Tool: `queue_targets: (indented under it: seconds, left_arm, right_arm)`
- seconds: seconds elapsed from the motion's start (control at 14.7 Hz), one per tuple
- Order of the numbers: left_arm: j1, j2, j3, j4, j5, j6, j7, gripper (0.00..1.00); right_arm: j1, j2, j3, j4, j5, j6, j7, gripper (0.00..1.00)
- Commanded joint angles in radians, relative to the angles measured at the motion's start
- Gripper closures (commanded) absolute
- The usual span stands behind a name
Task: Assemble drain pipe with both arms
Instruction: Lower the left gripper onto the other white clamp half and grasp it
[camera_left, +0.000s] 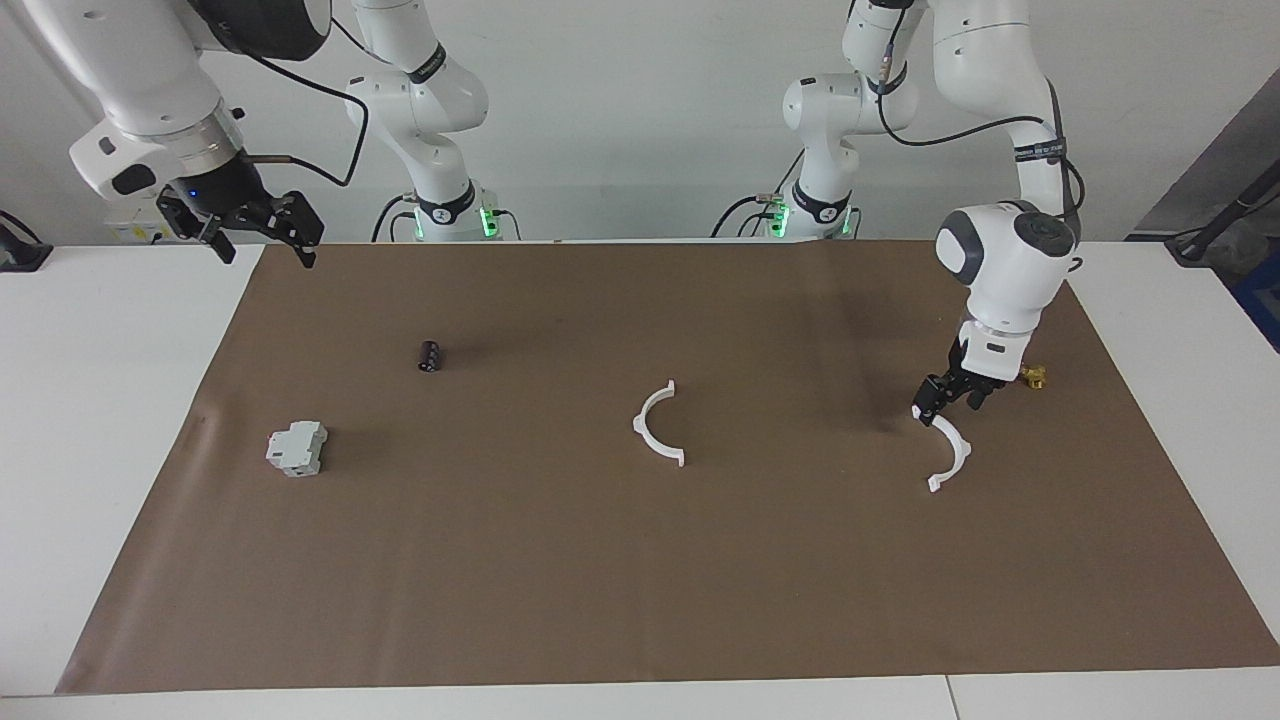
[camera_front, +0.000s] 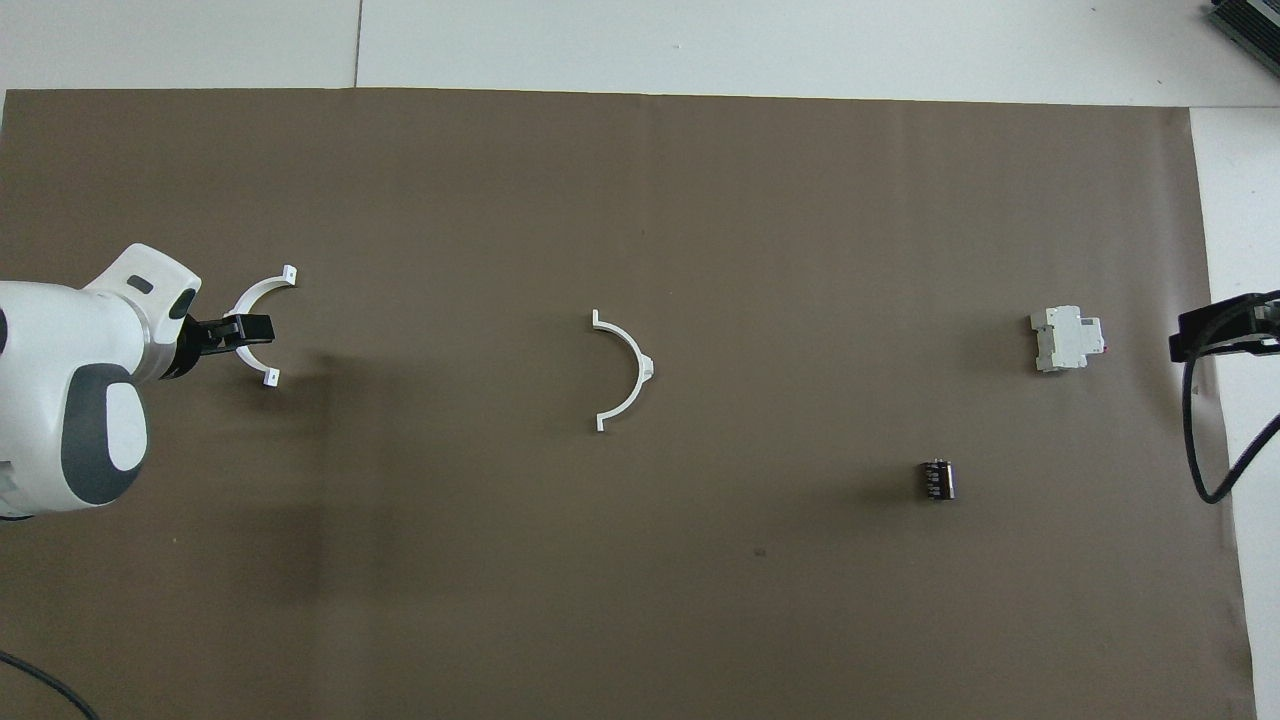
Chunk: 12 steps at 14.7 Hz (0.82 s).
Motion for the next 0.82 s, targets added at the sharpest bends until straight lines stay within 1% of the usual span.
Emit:
queue_targets:
  seconds: [0.0,0.07,0.2,0.27,0.34,0.41,0.68,0.75]
  left_arm:
    - [-0.008,0.019,0.003,-0.02,-0.001,0.058,-0.106,0.0]
    - [-0.014,0.032,0.003,-0.02,-0.001,0.095,-0.146,0.0]
    - [-0.014,0.063,0.001,-0.011,-0.001,0.118,-0.168,0.0]
    - [-0.013,0.075,0.001,-0.011,-0.001,0.129,-0.166,0.0]
    - [-0.01,0.086,0.003,-0.011,-0.001,0.148,-0.166,0.0]
    - [-0.004,0.088,0.001,-0.011,-0.001,0.156,-0.166,0.0]
    - [0.003,0.092,0.003,-0.008,-0.001,0.161,-0.143,0.0]
    - [0.001,0.092,0.003,-0.008,-0.001,0.158,-0.14,0.0]
  right_arm:
    - [0.049,-0.02,0.0,-0.041,-0.003,0.05,0.05,0.0]
    - [0.045,-0.023,0.0,-0.047,-0.003,0.048,0.052,0.0]
    - [0.042,-0.023,-0.011,-0.052,-0.002,0.048,0.039,0.0]
    - [0.01,-0.024,0.015,-0.038,-0.006,0.036,0.033,0.0]
    - [-0.037,-0.029,0.091,-0.026,-0.009,0.018,0.032,0.0]
    - [-0.042,-0.029,0.111,-0.02,-0.02,0.01,0.038,0.0]
    - [0.029,-0.021,0.018,0.011,-0.014,-0.015,0.036,0.0]
    - [0.033,-0.023,0.013,0.009,-0.011,-0.016,0.036,0.0]
